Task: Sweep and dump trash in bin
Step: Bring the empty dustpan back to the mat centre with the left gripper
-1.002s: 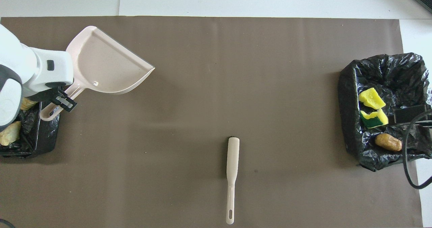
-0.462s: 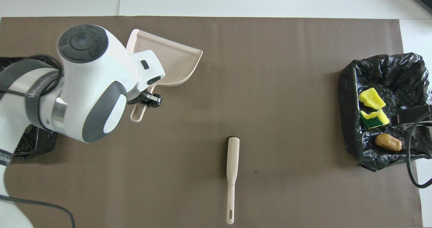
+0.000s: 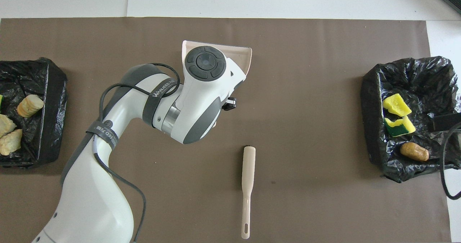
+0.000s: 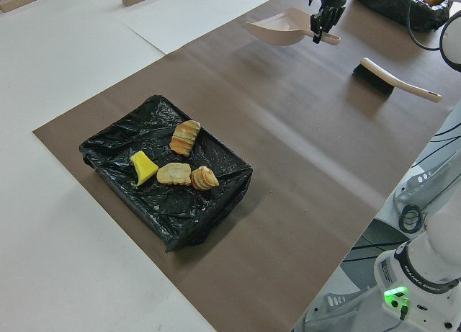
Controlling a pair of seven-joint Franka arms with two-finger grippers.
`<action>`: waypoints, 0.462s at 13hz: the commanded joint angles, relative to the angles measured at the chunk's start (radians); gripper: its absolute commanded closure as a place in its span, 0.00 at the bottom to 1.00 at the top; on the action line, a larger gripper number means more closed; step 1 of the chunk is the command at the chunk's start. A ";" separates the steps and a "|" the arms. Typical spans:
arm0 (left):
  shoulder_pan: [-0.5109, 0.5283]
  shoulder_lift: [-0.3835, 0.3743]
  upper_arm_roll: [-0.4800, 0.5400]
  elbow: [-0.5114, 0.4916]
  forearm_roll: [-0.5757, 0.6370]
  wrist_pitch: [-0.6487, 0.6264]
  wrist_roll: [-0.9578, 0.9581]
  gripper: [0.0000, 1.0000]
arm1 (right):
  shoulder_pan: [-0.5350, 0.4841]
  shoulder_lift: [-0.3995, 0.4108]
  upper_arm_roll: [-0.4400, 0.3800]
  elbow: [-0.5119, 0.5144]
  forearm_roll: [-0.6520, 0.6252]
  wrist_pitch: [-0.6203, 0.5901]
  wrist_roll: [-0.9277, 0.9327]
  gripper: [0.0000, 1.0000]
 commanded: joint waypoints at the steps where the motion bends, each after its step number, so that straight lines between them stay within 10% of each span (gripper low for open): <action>1: -0.074 0.157 0.027 0.169 -0.004 0.007 -0.110 1.00 | -0.013 0.001 0.011 -0.008 -0.015 0.026 -0.044 0.00; 6: -0.107 0.163 0.018 0.150 -0.059 0.105 -0.139 1.00 | -0.005 0.021 0.020 0.007 -0.012 0.056 0.028 0.00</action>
